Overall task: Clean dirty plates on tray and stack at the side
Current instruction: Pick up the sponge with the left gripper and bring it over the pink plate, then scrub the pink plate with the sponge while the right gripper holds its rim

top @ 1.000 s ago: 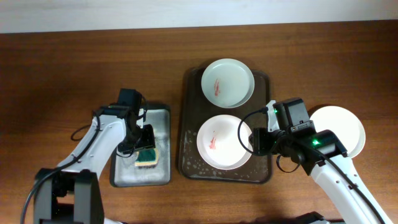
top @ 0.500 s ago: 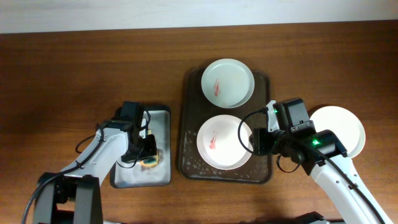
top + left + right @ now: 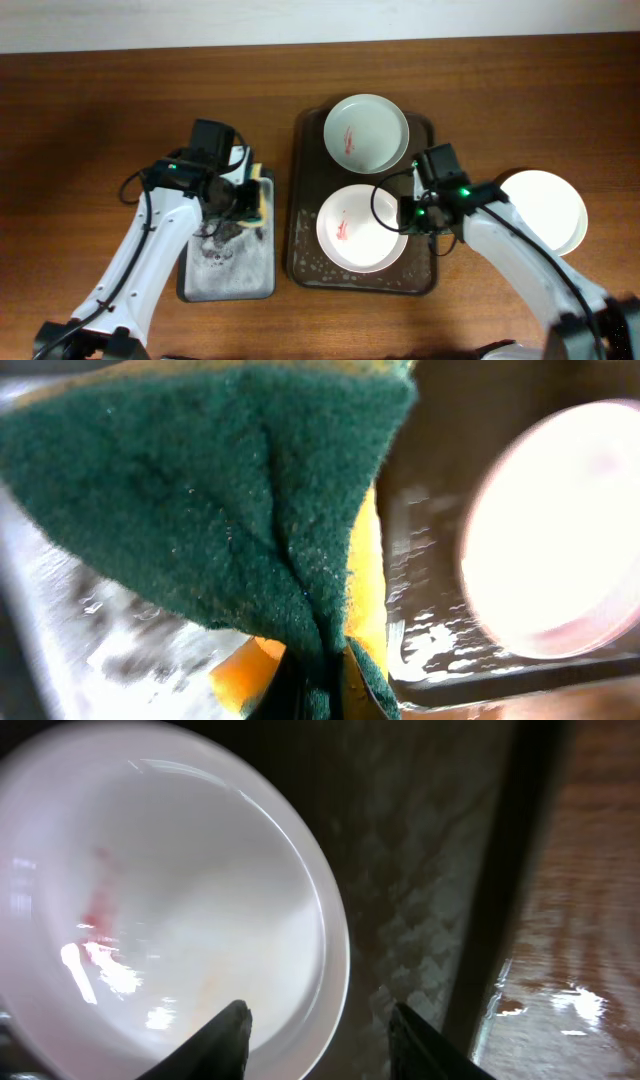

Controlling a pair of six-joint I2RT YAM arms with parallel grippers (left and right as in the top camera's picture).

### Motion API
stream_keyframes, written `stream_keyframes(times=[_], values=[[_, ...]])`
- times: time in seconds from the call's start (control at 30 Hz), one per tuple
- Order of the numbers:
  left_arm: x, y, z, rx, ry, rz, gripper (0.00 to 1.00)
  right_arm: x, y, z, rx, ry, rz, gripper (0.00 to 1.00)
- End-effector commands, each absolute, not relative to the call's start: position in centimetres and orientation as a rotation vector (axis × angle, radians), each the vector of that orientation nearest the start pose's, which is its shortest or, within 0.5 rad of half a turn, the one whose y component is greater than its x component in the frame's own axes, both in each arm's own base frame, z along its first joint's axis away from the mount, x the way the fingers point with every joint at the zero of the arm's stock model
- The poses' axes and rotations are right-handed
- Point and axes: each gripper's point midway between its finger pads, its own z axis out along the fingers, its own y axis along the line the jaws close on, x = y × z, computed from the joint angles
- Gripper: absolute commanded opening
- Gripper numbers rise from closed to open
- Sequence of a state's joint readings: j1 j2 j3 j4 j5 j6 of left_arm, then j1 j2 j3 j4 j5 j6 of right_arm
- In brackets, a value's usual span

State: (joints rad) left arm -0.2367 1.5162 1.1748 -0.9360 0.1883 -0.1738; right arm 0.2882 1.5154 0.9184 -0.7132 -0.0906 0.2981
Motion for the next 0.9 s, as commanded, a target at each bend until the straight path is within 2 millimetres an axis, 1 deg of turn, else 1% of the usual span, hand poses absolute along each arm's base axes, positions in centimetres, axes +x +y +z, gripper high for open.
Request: stream_keyframes(times=[0.0, 0.07, 0.13, 0.2, 0.23, 0.33, 0.4, 0.47, 0.5, 0.57, 0.6, 0.63, 0.67, 0.7, 0.73, 0.8, 0.87], values=[[31.2, -16.4, 13.6, 0.343, 2.761, -0.566, 0.00, 29.0, 10.3, 2.7, -0.010, 2.974, 0.206, 0.40], [31.2, -18.6, 13.4, 0.394, 2.739, -0.591, 0.00, 28.9, 10.3, 1.4, -0.006, 3.005, 0.200, 0.36], [31.1, -20.6, 12.7, 0.391, 2.748, -0.620, 0.00, 28.9, 10.4, 0.4, -0.004, 3.029, 0.197, 0.27], [30.9, -22.0, 11.9, 0.399, 2.760, -0.636, 0.00, 28.6, 10.3, -0.4, 0.010, 3.053, 0.187, 0.15], [30.6, -23.4, 10.7, 0.415, 2.781, -0.649, 0.00, 28.6, 10.2, -0.8, 0.028, 3.064, 0.182, 0.04], [29.8, -25.5, 8.8, 0.450, 2.819, -0.677, 0.00, 28.6, 9.8, -1.1, 0.089, 3.065, 0.140, 0.04], [29.3, -27.4, 7.5, 0.477, 2.835, -0.727, 0.00, 28.7, 9.8, -1.1, 0.093, 3.064, 0.139, 0.04], [29.2, -28.7, 5.9, 0.497, 2.845, -0.737, 0.00, 28.6, 9.7, -1.1, 0.093, 3.069, 0.137, 0.04], [29.2, -29.0, 5.3, 0.492, 2.853, -0.742, 0.00, 28.5, 9.7, -1.1, 0.093, 3.071, 0.136, 0.04], [28.9, -30.1, 3.1, 0.415, 2.914, -0.779, 0.00, 28.4, 9.7, -1.1, 0.094, 3.075, 0.134, 0.04], [28.6, -30.4, 2.3, 0.410, 2.933, -0.802, 0.00, 28.4, 9.7, -1.1, 0.094, 3.076, 0.134, 0.04], [28.1, -30.8, 0.9, 0.380, 2.981, -0.843, 0.00, 28.3, 9.7, -1.1, 0.094, 3.078, 0.132, 0.04], [27.8, -30.7, 0.0, 0.352, 3.016, -0.846, 0.00, 28.2, 9.6, -1.1, 0.094, 3.081, 0.131, 0.04], [27.2, -30.2, -1.8, 0.321, 3.080, -0.818, 0.00, 28.1, 9.6, -1.1, 0.095, 3.089, 0.128, 0.04], [27.0, -29.6, -2.5, 0.303, 3.108, -0.784, 0.00, 28.0, 9.6, -1.1, 0.095, 3.092, 0.126, 0.04], [27.3, -27.3, -3.7, 0.243, 3.157, -0.626, 0.00, 27.9, 9.5, -1.1, 0.096, 3.096, 0.124, 0.04], [28.2, -23.4, -4.2, 0.165, 3.180, -0.349, 0.00, 27.9, 9.5, -1.1, 0.096, 3.096, 0.124, 0.04]])
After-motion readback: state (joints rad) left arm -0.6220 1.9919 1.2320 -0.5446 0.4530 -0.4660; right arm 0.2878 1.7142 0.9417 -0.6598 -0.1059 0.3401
